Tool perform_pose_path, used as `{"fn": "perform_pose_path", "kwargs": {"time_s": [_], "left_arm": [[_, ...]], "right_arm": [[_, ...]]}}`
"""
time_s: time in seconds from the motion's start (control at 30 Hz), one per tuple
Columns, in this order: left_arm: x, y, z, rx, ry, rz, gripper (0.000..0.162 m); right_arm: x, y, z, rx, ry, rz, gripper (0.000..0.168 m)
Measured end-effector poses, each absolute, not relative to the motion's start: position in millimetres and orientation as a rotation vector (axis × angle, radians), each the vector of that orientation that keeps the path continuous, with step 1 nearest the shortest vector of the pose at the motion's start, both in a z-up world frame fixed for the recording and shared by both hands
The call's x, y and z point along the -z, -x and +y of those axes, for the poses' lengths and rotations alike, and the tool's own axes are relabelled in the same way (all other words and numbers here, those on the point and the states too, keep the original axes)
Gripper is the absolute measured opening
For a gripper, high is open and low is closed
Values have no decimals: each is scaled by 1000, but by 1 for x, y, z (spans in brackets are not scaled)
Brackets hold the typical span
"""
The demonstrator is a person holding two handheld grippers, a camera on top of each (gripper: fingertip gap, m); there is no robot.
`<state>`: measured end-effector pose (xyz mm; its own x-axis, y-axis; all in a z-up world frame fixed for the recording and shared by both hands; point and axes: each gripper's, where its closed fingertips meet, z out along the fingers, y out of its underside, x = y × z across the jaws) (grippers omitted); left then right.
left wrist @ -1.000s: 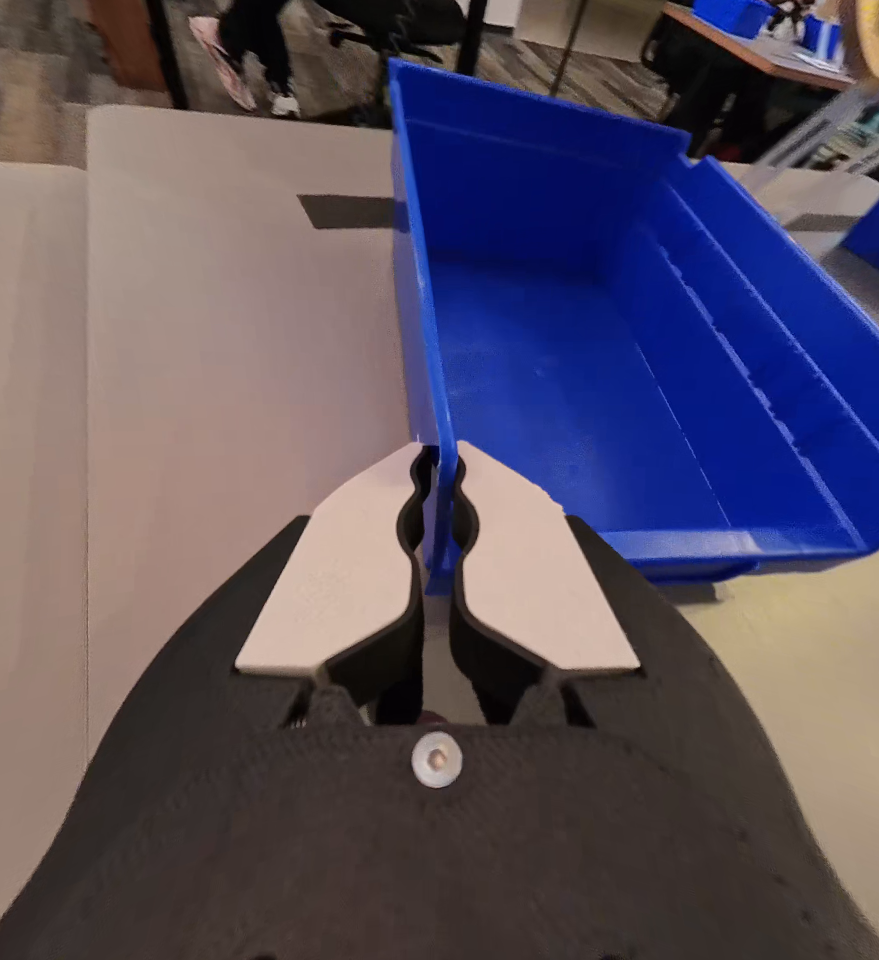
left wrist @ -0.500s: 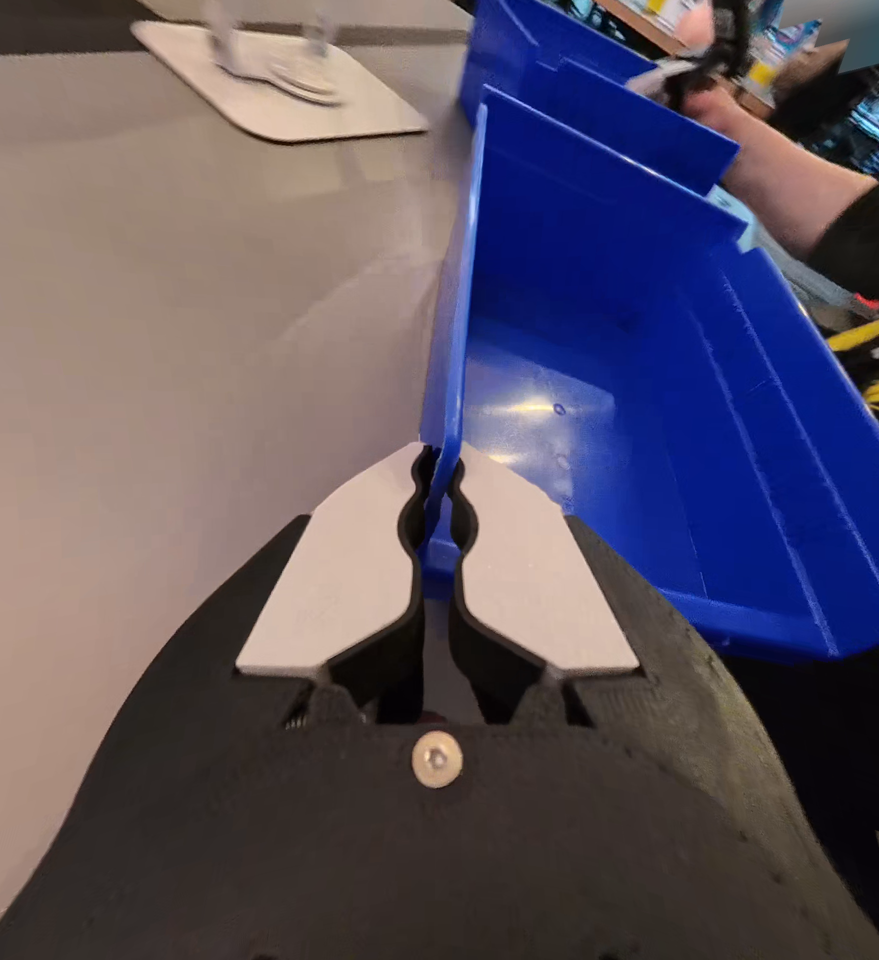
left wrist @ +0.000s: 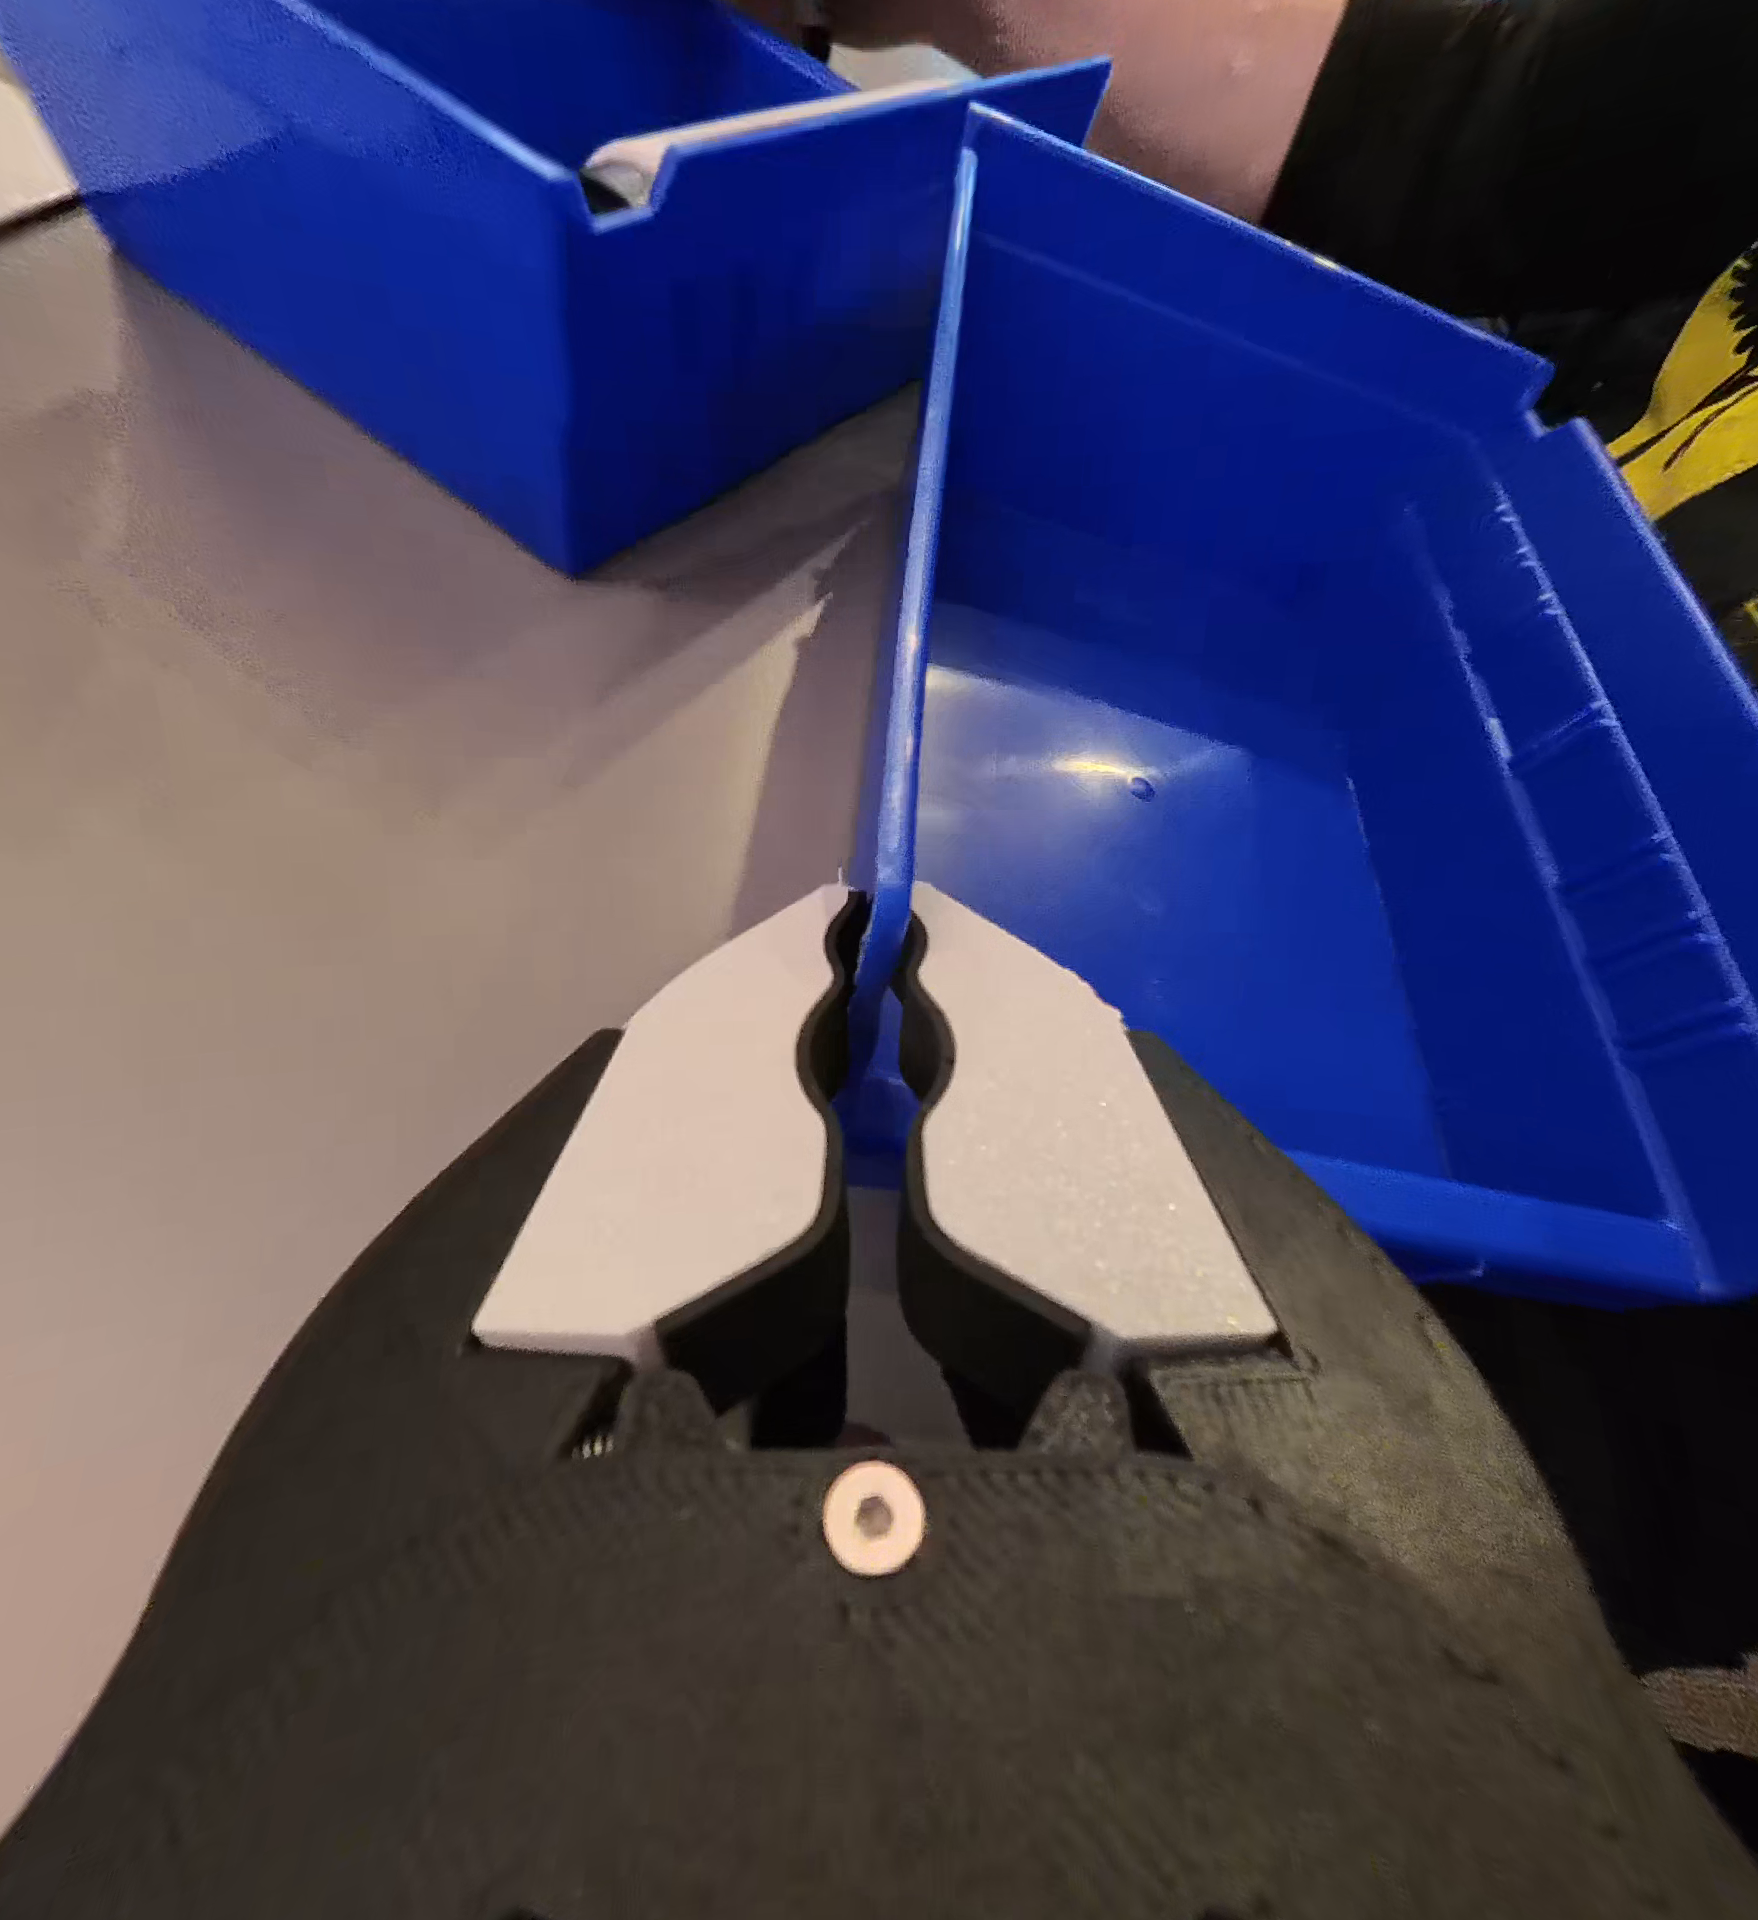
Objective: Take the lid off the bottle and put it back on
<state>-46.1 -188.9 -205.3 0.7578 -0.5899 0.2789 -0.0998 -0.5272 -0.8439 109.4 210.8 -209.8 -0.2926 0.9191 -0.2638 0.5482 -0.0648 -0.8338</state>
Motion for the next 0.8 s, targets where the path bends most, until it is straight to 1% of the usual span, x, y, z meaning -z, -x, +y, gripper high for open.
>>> {"fn": "perform_pose_path", "kwargs": {"time_s": [0.2,0.23,0.27,0.3,0.33,0.37,0.43,0.47,0.57,0.67,0.7,0.8], "left_arm": [[207,26,-160,639,2101,560,7],[207,26,-159,639,2113,567,7],[205,29,-161,634,2115,565,12],[201,31,-166,650,2112,567,16],[197,38,-172,635,2124,561,18],[190,48,-179,602,2125,551,18],[166,70,-185,544,2095,475,19],[151,82,-184,505,2079,420,26],[117,113,-157,349,2091,237,59],[103,123,-109,262,2125,99,67],[104,122,-92,253,2139,76,67],[121,114,-46,243,2240,90,71]], "right_arm": [[210,-41,184,-1336,1548,-1905,9],[211,-33,182,-1321,1585,-1901,16],[210,-27,183,-1304,1624,-1885,36],[203,-24,186,-1314,1646,-1843,51],[192,-25,190,-1323,1650,-1784,53],[180,-31,195,-1296,1643,-1731,51],[160,-53,202,-1085,1617,-1691,51],[152,-68,197,-993,1616,-1700,53],[134,-108,141,-1009,1710,-1783,53],[139,-144,79,-971,1799,-1930,61],[143,-153,60,-959,1818,-1974,61],[155,-167,15,-962,1858,-2041,68]]}}
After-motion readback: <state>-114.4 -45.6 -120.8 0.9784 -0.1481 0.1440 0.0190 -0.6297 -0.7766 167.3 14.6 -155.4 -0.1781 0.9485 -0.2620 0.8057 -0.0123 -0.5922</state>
